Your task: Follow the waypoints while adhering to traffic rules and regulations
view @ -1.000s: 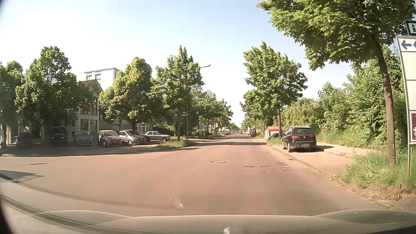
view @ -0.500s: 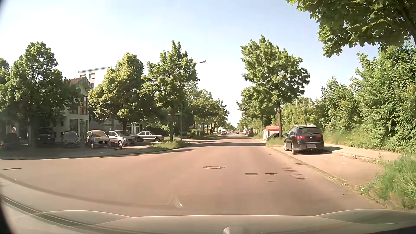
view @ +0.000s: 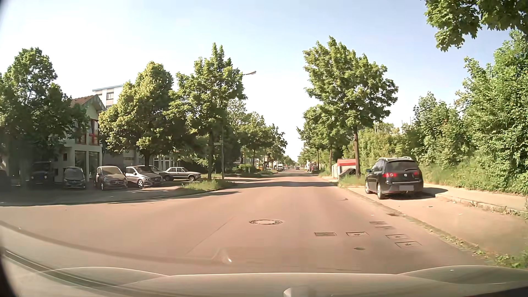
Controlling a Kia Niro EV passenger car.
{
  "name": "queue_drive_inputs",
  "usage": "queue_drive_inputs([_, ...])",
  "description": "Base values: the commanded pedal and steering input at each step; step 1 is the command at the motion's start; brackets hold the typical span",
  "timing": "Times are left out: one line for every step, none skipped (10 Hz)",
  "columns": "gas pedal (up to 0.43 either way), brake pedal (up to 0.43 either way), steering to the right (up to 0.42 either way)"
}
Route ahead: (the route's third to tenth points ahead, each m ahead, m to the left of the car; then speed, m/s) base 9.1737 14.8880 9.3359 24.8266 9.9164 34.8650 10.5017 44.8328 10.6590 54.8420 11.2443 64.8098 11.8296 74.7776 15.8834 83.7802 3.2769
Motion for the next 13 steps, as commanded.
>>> queue_drive_inputs([0.0, 0.098, 0.004])
queue_drive_inputs([0.0, 0.091, -0.007])
queue_drive_inputs([0.0, 0.085, -0.04])
queue_drive_inputs([0.0, 0.085, -0.075])
queue_drive_inputs([0.0, 0.085, -0.128])
queue_drive_inputs([0.0, 0.085, -0.171])
queue_drive_inputs([0.0, 0.091, -0.189])
queue_drive_inputs([0.0, 0.067, -0.22])
queue_drive_inputs([0.0, 0.018, -0.261])
queue_drive_inputs([0.0, 0.0, -0.286])
queue_drive_inputs([0.0, 0.0, -0.31])
queue_drive_inputs([0.0, 0.0, -0.328])
queue_drive_inputs([0.0, 0.0, -0.346])
